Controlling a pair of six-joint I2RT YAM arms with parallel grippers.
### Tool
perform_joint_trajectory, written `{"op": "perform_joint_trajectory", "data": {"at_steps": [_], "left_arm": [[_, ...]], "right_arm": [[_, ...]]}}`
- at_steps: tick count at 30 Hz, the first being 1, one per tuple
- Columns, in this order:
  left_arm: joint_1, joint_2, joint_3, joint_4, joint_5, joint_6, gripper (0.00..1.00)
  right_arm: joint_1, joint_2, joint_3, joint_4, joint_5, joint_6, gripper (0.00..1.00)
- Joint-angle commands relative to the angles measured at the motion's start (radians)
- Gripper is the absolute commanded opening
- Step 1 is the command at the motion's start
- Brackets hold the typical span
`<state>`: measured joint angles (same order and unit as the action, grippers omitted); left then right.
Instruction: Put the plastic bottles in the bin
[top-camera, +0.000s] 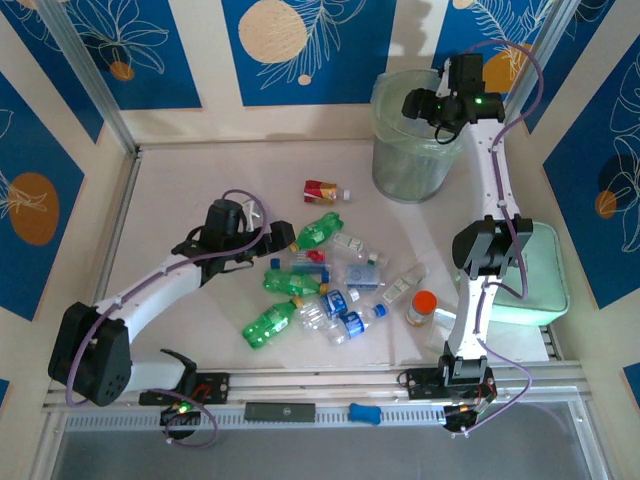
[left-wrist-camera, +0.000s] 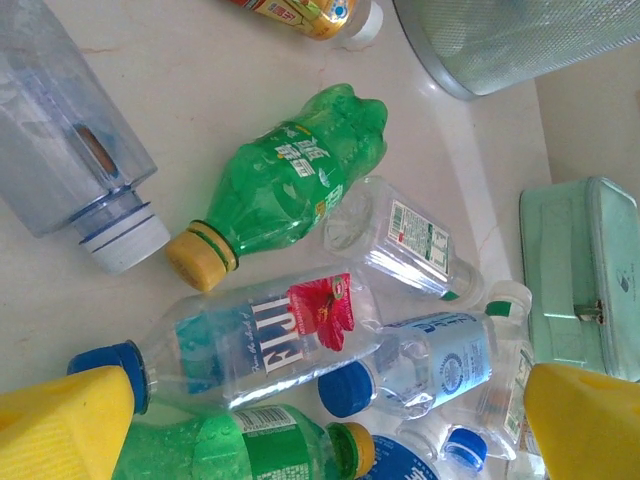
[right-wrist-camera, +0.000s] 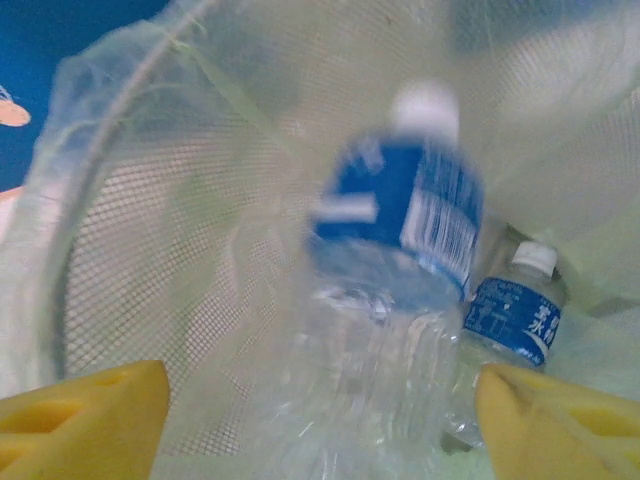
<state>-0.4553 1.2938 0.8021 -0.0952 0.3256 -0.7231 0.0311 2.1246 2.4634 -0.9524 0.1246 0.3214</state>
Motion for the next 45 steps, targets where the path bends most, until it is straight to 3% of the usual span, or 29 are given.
{"op": "perform_joint_trajectory", "data": {"at_steps": [1,10,19,24,28,39,45], "left_arm": [[-0.011,0.003,0.032,-0.014,-0.026,0.025,1.00],[-0.013,-0.007,0.020,0.013,-0.067,0.014,1.00],[-0.013,0.002,0.009,0.053,-0.117,0.008,1.00],[-0.011,0.022,0.007,0.092,-0.124,0.002,1.00],[-0.013,0.025,-0.005,0.104,-0.120,-0.001,1.00],[-0.005,0.009,-0.061,0.102,-0.155,0.013,1.00],[0.004,0.016,-0.055,0.101,-0.158,0.025,1.00]], "right_arm": [[-0.002,-0.021,0.062,-0.031,-0.016,-0.005,0.84],[0.054,-0.220,-0.100,0.010,-0.033,-0.061,0.88],[0.221,-0.540,-0.629,0.090,0.019,-0.033,0.91],[0.315,-0.701,-0.940,0.152,0.029,0.149,0.91],[0.389,-0.750,-1.087,0.148,0.041,0.307,0.91],[0.710,-0.754,-1.275,-0.104,0.280,0.752,0.95],[0.799,-0.738,-1.361,-0.169,0.313,0.959,0.98]]}}
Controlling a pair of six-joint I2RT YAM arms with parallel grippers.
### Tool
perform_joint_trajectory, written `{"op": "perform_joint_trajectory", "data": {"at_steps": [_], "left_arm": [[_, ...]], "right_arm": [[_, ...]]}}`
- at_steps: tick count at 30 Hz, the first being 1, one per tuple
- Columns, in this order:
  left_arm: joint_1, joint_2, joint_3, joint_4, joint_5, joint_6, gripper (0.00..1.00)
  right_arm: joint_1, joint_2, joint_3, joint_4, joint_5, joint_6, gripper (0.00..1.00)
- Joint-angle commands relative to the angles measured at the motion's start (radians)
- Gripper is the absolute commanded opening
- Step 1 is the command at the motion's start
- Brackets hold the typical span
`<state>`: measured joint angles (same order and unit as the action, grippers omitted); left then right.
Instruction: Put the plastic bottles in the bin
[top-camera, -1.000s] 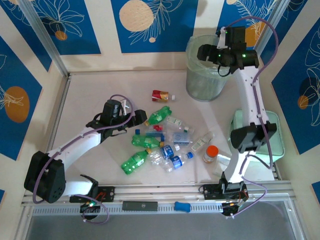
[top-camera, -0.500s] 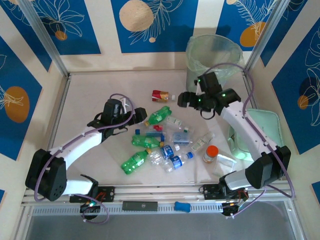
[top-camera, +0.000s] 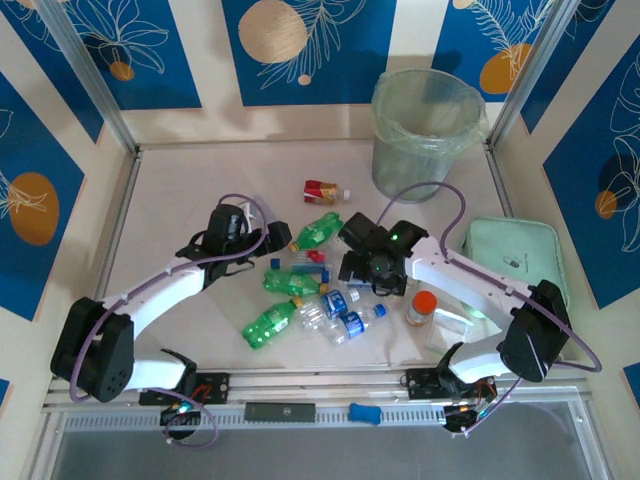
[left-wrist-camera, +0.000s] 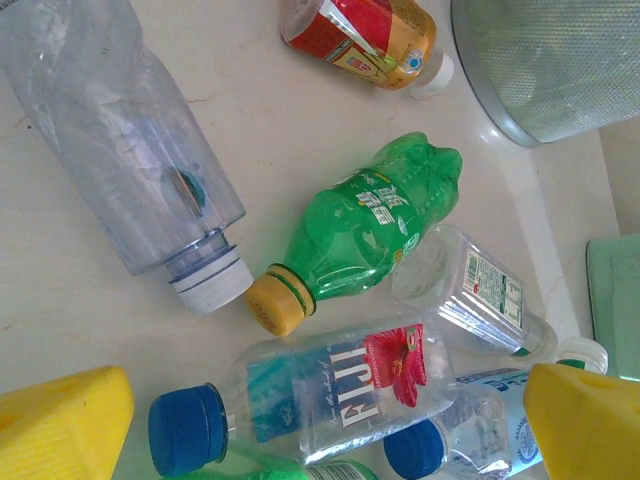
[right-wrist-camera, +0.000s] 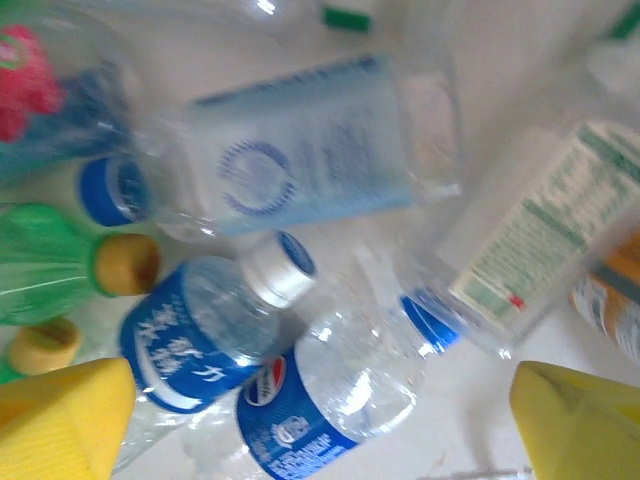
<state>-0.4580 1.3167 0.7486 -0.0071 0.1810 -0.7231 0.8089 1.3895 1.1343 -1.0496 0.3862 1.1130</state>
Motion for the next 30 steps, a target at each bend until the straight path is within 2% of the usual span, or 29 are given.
{"op": "perform_joint_trajectory", "data": {"at_steps": [1,14,30], "left_arm": [[0.008,-0.005,0.001,0.013,-0.012,0.027,1.00],[0.016,-0.006,0.003,0.000,-0.009,0.028,1.00],[0.022,-0.040,-0.012,-0.021,-0.025,0.032,1.00]], "right_arm": [[0.025,0.001,-0.046,-0.067,0.050,0.189,0.98],[0.030,0.014,-0.149,0.088,0.014,0.260,0.99],[0.009,0.058,-0.187,0.100,0.039,0.271,1.00]]}}
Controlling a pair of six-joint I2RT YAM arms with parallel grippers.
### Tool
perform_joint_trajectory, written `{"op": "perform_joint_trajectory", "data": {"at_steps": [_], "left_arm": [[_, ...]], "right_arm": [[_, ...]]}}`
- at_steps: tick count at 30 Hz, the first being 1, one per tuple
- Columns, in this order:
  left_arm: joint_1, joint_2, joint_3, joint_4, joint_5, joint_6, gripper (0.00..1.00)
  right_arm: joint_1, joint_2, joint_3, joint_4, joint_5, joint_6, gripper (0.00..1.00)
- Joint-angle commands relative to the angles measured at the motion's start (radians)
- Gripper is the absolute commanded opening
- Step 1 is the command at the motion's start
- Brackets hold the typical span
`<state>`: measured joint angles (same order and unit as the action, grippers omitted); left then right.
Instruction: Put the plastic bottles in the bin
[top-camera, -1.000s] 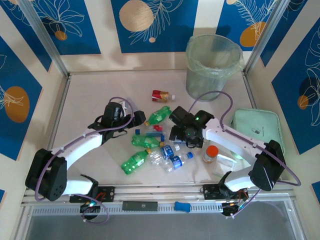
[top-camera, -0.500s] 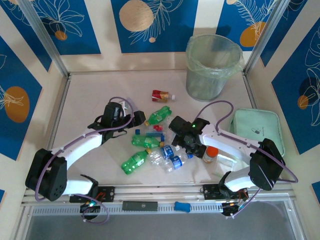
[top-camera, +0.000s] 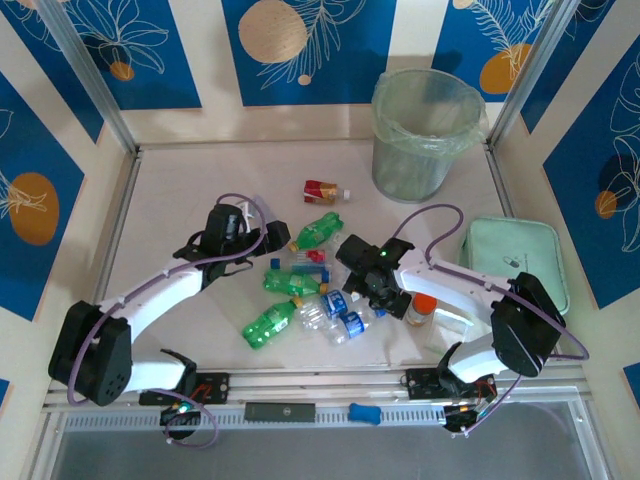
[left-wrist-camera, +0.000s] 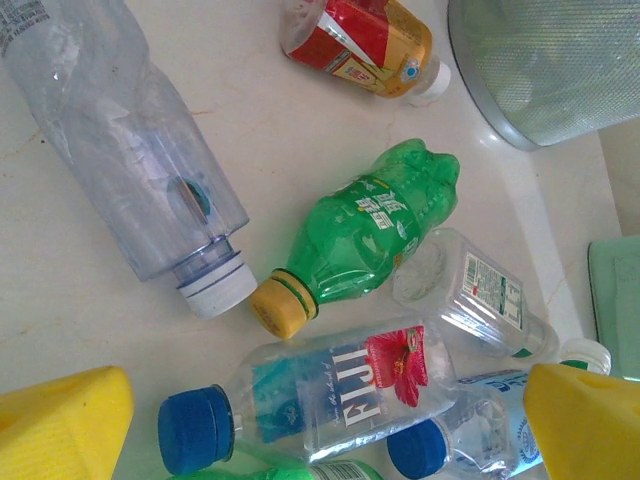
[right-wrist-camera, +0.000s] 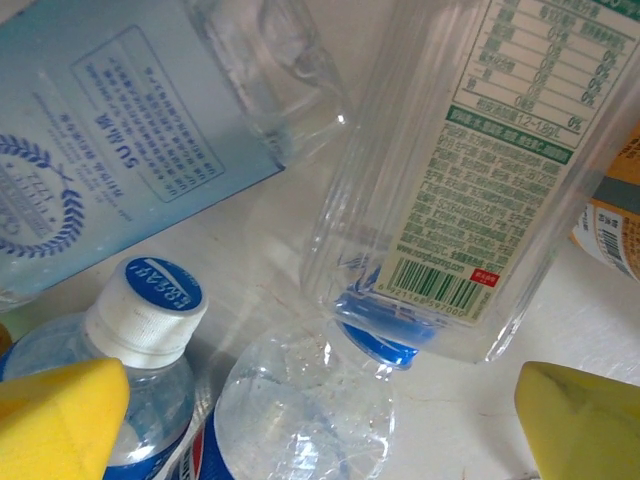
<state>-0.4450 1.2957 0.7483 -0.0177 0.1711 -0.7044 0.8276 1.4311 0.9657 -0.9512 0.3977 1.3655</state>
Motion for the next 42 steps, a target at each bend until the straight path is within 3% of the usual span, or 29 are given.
{"op": "perform_joint_trajectory", "data": {"at_steps": [1,11,22,28,35,42], "left_arm": [[0.009,-0.021,-0.011,-0.009,-0.013,0.012,1.00],[0.011,-0.047,-0.006,-0.040,-0.028,0.023,1.00],[0.011,-0.062,-0.015,-0.045,-0.034,0.017,1.00],[0.011,-0.063,-0.020,-0.038,-0.034,0.016,1.00],[0.011,-0.054,-0.021,-0.026,-0.027,0.016,1.00],[0.012,-0.054,-0.023,-0.026,-0.031,0.015,1.00]], "right_arm": [[-0.014,0.021,-0.022,0.014,0.029,0.014,1.00],[-0.090,0.070,-0.024,0.154,0.074,-0.106,1.00],[-0.219,0.079,-0.025,0.279,0.025,-0.294,0.99],[-0.264,0.007,-0.062,0.264,-0.023,-0.247,0.99],[-0.388,-0.090,-0.142,0.317,-0.129,-0.159,0.99],[-0.481,-0.090,-0.173,0.369,-0.176,-0.152,0.99]]}}
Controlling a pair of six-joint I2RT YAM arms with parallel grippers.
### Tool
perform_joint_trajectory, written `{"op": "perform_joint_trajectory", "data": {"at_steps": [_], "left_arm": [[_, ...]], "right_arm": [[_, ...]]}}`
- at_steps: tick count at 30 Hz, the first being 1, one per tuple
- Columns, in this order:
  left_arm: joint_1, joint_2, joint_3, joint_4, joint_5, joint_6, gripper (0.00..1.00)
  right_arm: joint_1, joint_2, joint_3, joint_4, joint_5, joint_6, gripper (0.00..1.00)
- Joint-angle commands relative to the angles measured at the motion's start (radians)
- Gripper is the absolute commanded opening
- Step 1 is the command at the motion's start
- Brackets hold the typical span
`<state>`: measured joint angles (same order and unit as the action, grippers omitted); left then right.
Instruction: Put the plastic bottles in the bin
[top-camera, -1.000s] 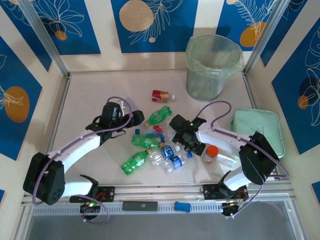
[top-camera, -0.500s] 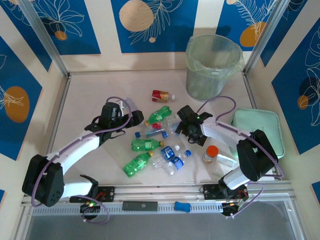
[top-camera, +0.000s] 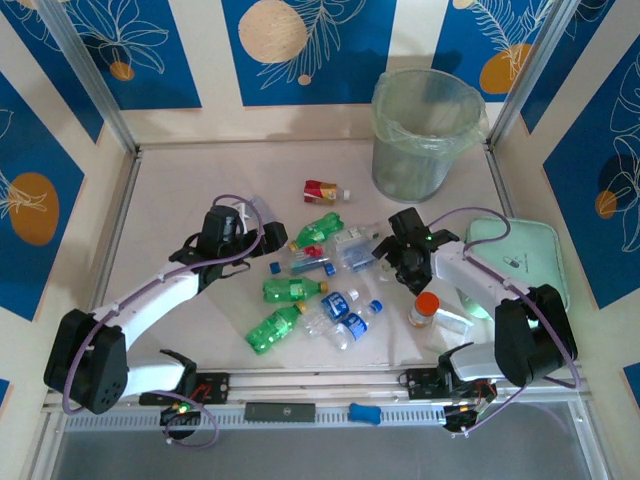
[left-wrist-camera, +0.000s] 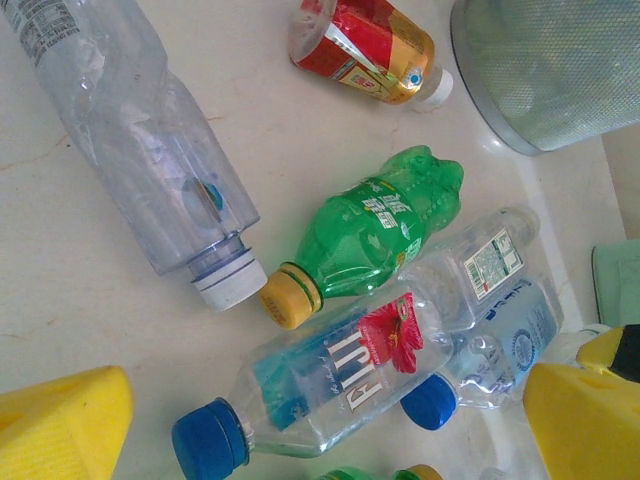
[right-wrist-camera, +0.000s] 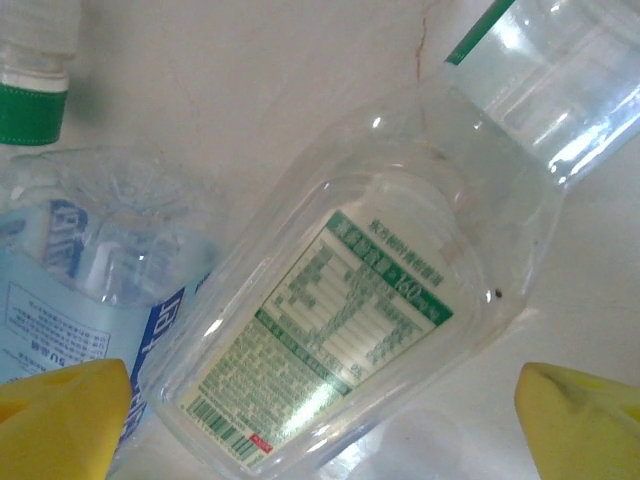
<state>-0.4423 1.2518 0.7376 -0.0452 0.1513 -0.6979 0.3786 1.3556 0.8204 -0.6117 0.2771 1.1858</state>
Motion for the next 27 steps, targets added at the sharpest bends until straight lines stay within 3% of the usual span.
{"op": "perform_joint_trajectory", "data": {"at_steps": [1,18,27], "left_arm": [[0.009,-0.011,-0.012,0.001,-0.010,0.009,1.00],[0.010,-0.031,-0.004,-0.019,-0.016,0.012,1.00],[0.010,-0.048,-0.010,-0.024,-0.024,0.017,1.00]], "right_arm": [[-0.041,-0.013,-0.030,0.042,-0.055,0.026,1.00],[-0.085,0.108,0.009,0.112,0.004,-0.015,0.95],[-0.096,0.178,0.014,0.134,-0.003,-0.028,0.81]]}}
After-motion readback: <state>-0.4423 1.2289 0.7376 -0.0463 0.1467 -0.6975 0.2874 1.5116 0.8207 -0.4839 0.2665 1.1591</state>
